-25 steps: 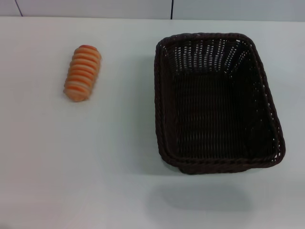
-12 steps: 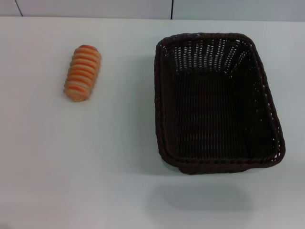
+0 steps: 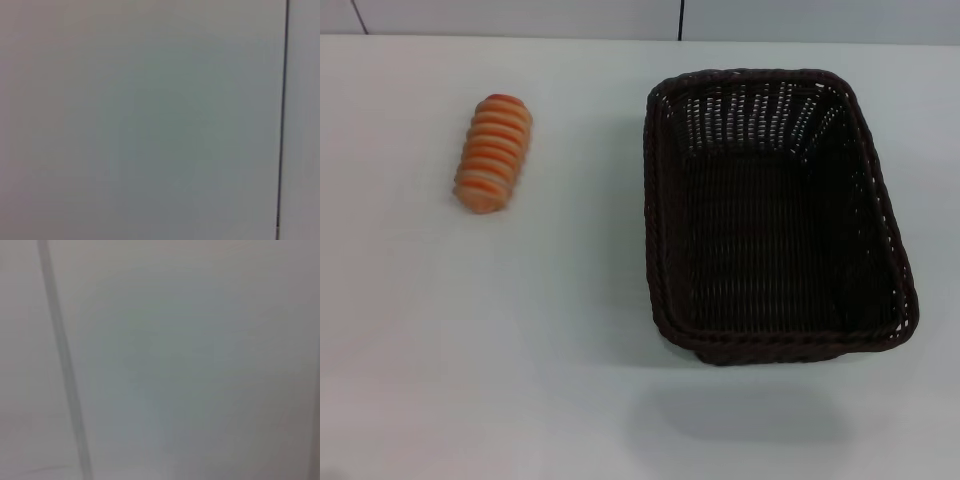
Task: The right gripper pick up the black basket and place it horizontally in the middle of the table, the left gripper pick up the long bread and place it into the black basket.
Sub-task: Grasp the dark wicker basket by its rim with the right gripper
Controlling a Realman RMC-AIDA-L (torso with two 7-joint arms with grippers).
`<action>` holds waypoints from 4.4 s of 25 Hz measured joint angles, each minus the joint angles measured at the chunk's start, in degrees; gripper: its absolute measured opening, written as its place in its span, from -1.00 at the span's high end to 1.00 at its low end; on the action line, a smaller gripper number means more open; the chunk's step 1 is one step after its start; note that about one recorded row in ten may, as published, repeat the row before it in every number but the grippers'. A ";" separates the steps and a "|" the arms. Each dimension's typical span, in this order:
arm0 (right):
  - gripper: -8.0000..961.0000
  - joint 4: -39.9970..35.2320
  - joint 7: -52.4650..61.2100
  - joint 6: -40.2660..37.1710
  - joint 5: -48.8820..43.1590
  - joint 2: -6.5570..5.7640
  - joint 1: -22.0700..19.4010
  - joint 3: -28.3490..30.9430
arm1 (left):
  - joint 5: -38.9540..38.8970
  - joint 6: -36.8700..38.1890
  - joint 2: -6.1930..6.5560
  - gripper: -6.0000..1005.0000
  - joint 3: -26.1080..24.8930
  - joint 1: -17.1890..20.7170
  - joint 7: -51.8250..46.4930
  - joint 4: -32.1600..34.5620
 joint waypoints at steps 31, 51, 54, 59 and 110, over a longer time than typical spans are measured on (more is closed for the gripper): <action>-0.08 -21.56 19.96 13.92 -9.69 -7.12 25.04 -20.88 | -0.39 -0.30 0.13 -0.51 3.64 -0.05 -0.17 -2.66; -0.08 -40.53 24.76 11.62 -23.31 -4.17 44.93 -38.95 | -0.41 -0.31 0.17 -0.51 3.70 -0.27 -0.06 -2.92; -0.08 -43.35 25.16 11.90 -23.09 -2.97 46.70 -40.18 | -0.41 -0.30 0.18 -0.51 3.73 -0.31 -0.06 -2.94; -0.08 -48.05 25.43 12.39 -23.26 -0.68 49.61 -41.83 | -0.40 -0.30 0.18 -0.51 3.70 -0.24 -0.04 -3.05; -0.18 -43.87 26.79 17.64 -18.57 -2.79 38.17 -44.79 | -0.40 2.10 0.23 -0.50 3.17 -0.72 -0.35 -1.82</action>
